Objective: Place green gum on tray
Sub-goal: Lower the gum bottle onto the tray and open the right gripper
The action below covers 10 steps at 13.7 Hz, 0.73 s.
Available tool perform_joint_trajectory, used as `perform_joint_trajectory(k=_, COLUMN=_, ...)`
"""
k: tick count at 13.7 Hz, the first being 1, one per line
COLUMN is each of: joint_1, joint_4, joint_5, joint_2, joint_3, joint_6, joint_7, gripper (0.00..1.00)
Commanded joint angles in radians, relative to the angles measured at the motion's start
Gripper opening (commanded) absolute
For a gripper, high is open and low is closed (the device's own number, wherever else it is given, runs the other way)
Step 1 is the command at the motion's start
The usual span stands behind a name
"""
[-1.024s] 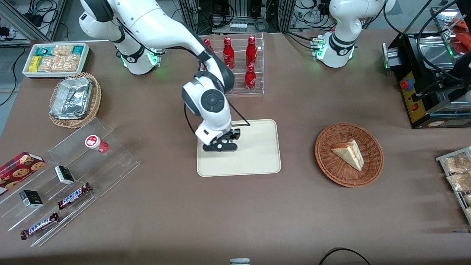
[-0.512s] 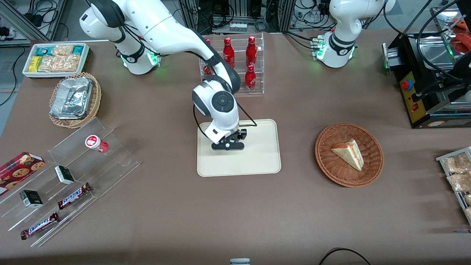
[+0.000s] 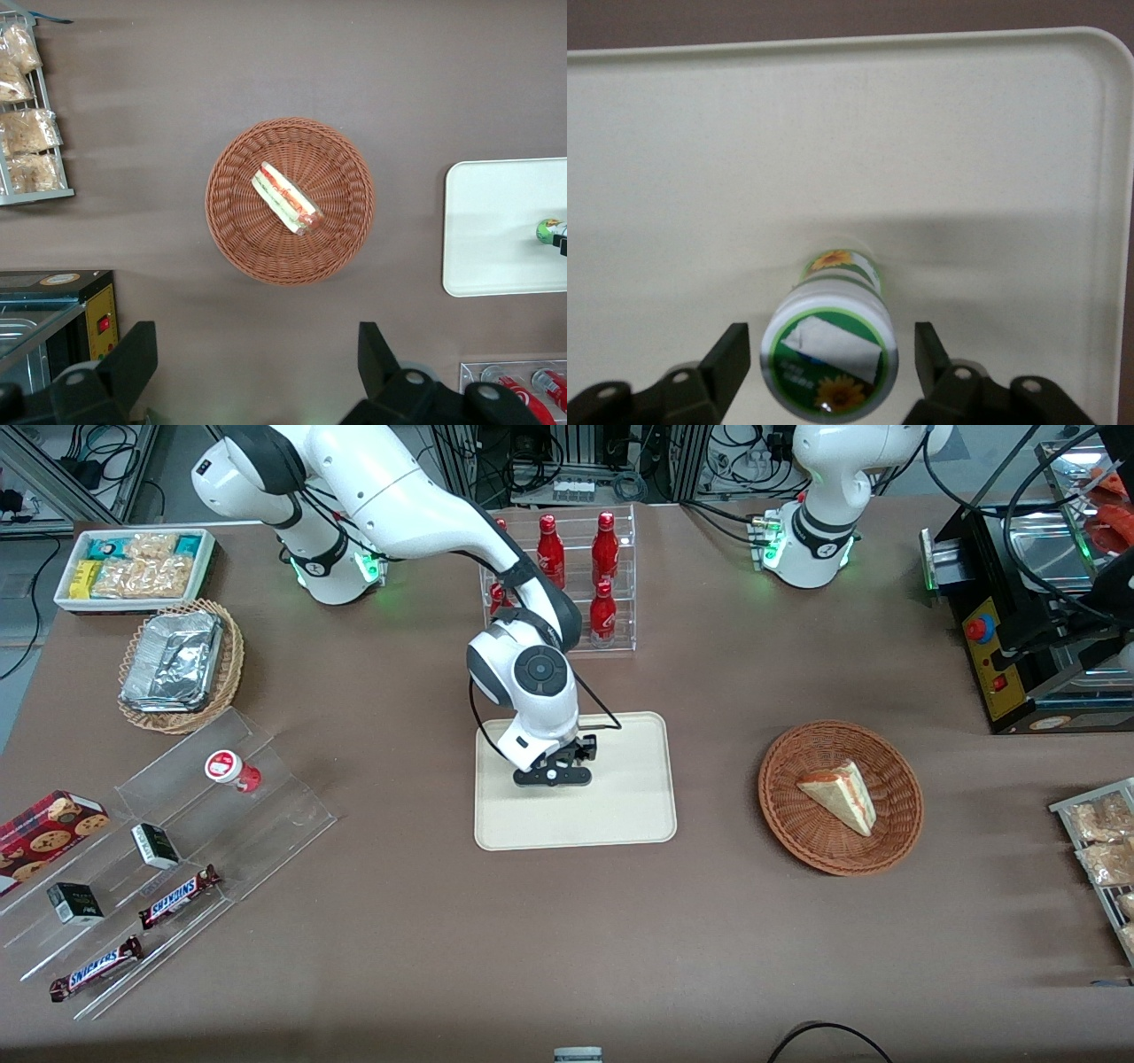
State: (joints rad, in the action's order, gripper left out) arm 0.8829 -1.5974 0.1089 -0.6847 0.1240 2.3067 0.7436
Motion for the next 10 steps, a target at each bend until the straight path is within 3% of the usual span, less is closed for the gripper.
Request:
perform_joint_trajectory(k=1, joint_1=0.011, joint_4=0.03, joint_5=0.006, joint_2=-0.022, joint_3=0.011, joint_6=0.016, joint_7=-0.012, gripper=1.0)
perform_joint_trajectory(k=6, joint_1=0.011, joint_4=0.027, joint_5=-0.06, joint_2=-0.015, joint_3=0.011, joint_6=0.017, joint_7=-0.016, gripper=1.0)
perform_joint_trajectory(k=10, joint_1=0.008, joint_4=0.024, joint_5=-0.066, joint_2=-0.004, joint_3=0.011, joint_6=0.005, joint_7=-0.041, gripper=1.0)
